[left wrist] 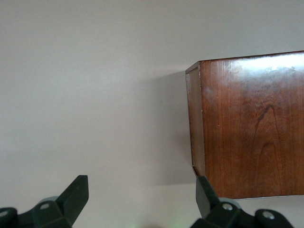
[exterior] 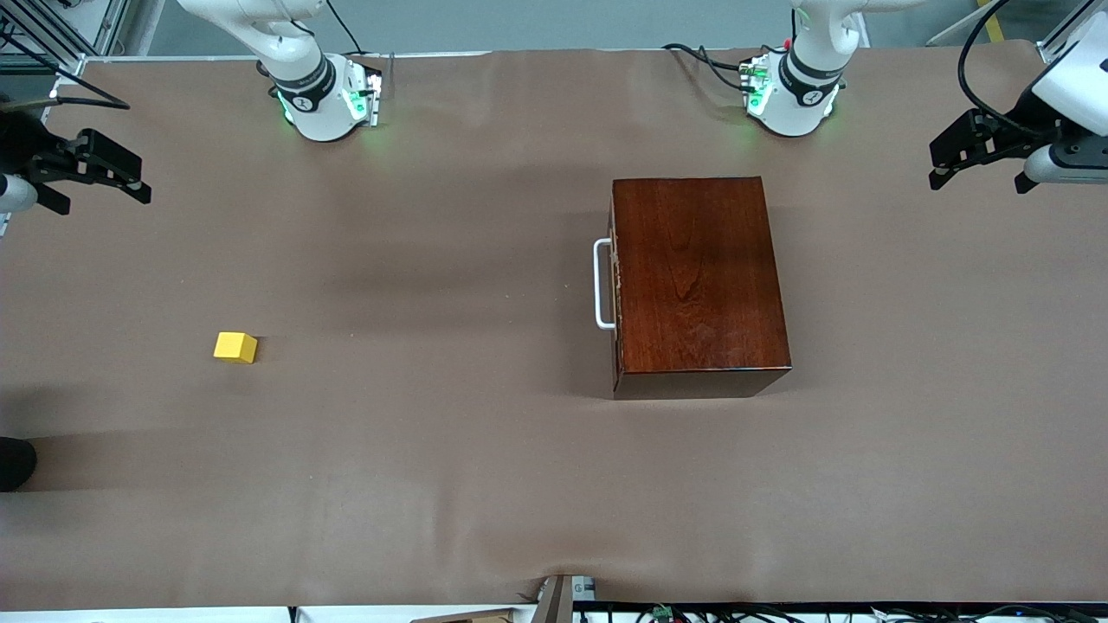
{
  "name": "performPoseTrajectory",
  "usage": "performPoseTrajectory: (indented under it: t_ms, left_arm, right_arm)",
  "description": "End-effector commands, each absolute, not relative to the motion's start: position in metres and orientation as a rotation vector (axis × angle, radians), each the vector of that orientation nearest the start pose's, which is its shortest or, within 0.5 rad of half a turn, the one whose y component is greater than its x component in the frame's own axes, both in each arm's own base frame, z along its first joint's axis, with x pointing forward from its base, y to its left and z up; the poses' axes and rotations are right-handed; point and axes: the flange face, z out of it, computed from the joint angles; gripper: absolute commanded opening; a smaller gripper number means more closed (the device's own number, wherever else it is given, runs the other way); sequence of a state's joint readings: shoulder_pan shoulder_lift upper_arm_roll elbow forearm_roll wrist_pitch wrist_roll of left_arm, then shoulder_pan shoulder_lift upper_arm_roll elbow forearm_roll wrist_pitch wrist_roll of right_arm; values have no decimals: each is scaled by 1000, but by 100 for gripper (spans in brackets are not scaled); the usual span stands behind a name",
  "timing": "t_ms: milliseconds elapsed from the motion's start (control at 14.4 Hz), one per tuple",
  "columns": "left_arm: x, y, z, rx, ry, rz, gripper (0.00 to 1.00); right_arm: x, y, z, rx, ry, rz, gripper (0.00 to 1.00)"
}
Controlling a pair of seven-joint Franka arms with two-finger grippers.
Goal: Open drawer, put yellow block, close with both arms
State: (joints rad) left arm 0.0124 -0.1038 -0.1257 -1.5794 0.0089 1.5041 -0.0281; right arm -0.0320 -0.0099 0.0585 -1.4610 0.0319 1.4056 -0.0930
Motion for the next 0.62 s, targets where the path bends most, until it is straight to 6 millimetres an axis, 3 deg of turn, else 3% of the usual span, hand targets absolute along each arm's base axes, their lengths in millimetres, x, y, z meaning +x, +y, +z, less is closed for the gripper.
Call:
performPoseTrajectory:
  t_ms: [0,554]
  left_arm:
    - [513,-59,674,-3138,128,-38,100]
    - [513,-61,675,-3139,131,-40,100]
  right_arm:
    - [530,17,672,-3087,-182,59,100]
    - [531,10,670,-3087,-165,63,100]
